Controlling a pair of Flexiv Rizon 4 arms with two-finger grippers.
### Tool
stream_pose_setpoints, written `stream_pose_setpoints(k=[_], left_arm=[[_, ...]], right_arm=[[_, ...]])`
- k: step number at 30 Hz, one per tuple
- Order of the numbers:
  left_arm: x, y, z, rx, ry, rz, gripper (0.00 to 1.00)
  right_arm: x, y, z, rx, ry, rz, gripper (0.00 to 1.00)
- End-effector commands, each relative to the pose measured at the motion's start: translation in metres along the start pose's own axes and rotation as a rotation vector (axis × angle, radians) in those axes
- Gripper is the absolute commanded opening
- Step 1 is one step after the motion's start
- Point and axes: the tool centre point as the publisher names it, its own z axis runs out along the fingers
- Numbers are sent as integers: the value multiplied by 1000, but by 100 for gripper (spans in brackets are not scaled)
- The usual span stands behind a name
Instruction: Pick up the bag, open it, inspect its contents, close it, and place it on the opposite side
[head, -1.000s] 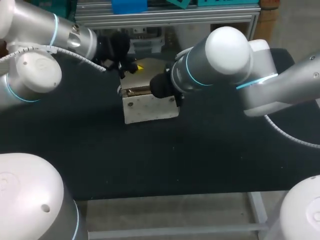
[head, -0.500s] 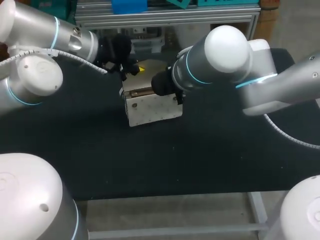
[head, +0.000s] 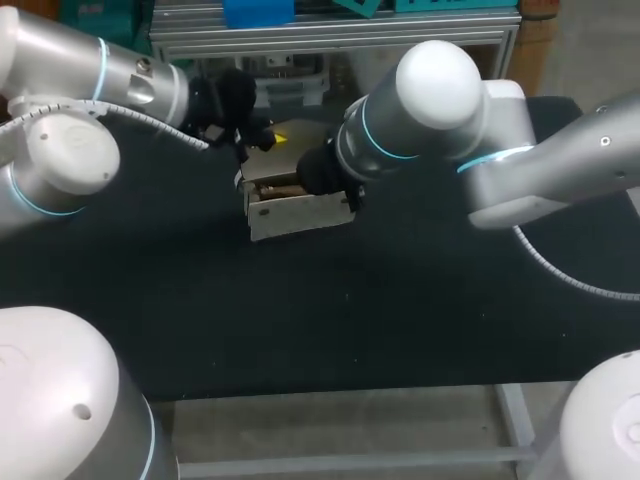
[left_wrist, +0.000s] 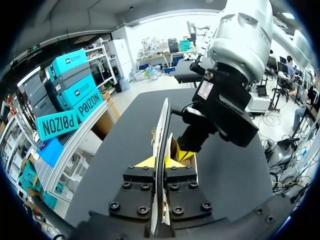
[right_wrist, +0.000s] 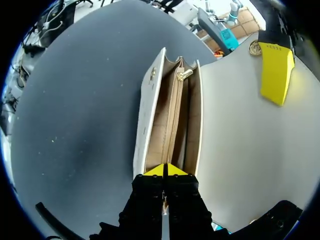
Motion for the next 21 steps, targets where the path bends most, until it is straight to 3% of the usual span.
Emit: stream_pose_setpoints(k=[1, 11, 19, 20, 21], left_arm=[[2, 0, -4, 11, 17, 5, 0], [9, -1, -6, 13, 42, 28, 0], [4, 1, -7, 15, 45, 25, 0], [3, 1, -7, 17, 48, 25, 0], [3, 2, -6, 18, 48, 24, 0]], right_arm=[[-2, 0, 5, 15, 13, 2, 0], [-17, -8, 23, 21, 72, 17, 0], [-8, -6, 27, -20, 93, -5, 0], [-6, -5, 28, -22, 98, -13, 8], [-5, -4, 29, -23, 99, -15, 29]])
